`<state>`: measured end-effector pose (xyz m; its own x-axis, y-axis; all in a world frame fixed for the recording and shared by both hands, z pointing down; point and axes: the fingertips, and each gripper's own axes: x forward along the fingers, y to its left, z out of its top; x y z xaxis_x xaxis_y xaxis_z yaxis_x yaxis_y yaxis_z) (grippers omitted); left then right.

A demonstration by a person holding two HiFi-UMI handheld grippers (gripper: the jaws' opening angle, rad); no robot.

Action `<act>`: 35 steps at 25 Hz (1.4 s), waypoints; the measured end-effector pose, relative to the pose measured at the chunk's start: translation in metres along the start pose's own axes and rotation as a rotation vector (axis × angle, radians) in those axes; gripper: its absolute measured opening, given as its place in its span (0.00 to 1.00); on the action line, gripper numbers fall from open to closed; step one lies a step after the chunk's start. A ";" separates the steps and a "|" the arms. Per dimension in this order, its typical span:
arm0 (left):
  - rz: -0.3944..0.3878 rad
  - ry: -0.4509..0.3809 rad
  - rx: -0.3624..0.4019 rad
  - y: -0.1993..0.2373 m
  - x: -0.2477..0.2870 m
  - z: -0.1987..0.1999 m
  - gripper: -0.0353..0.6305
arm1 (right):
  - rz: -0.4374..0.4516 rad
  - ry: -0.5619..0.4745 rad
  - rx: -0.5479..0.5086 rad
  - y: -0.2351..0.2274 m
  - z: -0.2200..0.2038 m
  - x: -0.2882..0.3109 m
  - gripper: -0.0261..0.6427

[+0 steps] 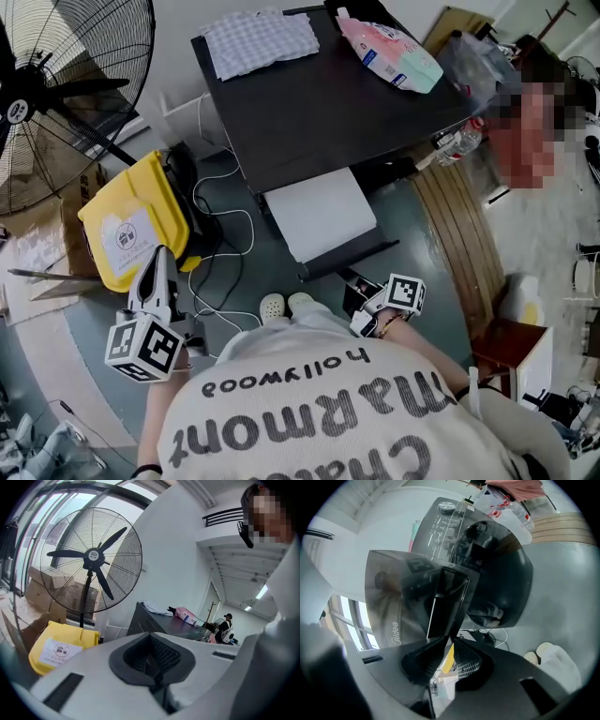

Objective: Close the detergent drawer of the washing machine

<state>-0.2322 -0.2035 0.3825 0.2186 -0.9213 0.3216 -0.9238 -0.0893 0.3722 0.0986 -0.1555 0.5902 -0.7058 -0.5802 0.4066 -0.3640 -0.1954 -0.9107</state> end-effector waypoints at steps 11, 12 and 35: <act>0.032 -0.012 -0.007 0.003 -0.004 0.002 0.06 | 0.051 0.025 -0.020 0.009 0.009 0.013 0.16; 0.033 -0.016 -0.006 0.003 -0.004 0.002 0.06 | 0.059 0.027 -0.021 0.010 0.009 0.015 0.16; 0.100 -0.043 -0.023 0.015 -0.014 0.006 0.06 | 0.028 0.055 -0.019 0.016 0.025 0.038 0.16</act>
<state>-0.2512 -0.1943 0.3789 0.1120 -0.9405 0.3209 -0.9328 0.0118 0.3603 0.0805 -0.2003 0.5895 -0.7476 -0.5409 0.3853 -0.3551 -0.1647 -0.9202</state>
